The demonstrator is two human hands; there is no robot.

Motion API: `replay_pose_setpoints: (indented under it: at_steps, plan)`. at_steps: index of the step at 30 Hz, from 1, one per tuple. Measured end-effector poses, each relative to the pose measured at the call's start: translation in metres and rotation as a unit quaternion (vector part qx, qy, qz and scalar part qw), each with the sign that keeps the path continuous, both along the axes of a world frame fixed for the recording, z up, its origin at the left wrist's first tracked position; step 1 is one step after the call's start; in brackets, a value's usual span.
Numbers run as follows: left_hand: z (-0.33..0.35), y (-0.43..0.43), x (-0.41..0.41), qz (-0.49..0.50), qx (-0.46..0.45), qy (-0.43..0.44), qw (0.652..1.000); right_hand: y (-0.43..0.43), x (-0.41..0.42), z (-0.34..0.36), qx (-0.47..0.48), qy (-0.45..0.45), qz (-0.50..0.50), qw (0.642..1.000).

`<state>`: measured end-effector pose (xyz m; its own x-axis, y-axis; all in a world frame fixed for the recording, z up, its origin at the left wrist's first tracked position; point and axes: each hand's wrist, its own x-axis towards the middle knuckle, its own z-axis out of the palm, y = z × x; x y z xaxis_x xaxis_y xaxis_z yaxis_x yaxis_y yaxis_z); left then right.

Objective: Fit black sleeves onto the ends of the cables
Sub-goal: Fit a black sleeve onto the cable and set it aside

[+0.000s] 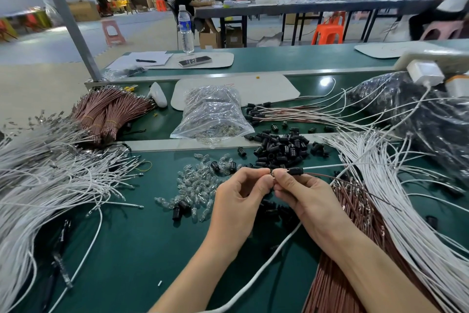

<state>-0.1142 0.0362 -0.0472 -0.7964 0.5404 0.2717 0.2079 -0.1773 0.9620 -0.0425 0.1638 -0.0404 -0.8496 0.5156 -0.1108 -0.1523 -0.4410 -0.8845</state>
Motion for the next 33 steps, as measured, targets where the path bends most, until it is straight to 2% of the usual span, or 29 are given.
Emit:
replay_pose_setpoints:
  at_steps: [3,8,18,25,28,33]
  plan:
    - [-0.001,0.0,-0.002,0.003,-0.01,0.027,1.0,0.001,0.0,0.001,-0.006,-0.002,-0.001,1.0]
    - [-0.004,-0.003,-0.008,0.035,-0.078,0.184,0.979,0.003,0.002,0.005,-0.023,-0.006,0.015,1.0]
    - [-0.003,-0.006,-0.007,0.066,-0.087,0.269,0.957,0.002,0.005,0.006,-0.07,-0.014,0.054,0.996]
    - [0.003,-0.01,-0.011,0.098,-0.14,0.454,0.874,0.003,0.006,0.009,-0.057,-0.019,0.096,0.994]
    - [0.003,-0.01,-0.011,0.116,-0.142,0.483,0.857,0.001,0.007,0.011,-0.062,-0.018,0.112,0.992]
    - [0.002,-0.01,-0.012,0.124,-0.14,0.479,0.858,0.0,0.006,0.012,-0.063,-0.018,0.109,0.992]
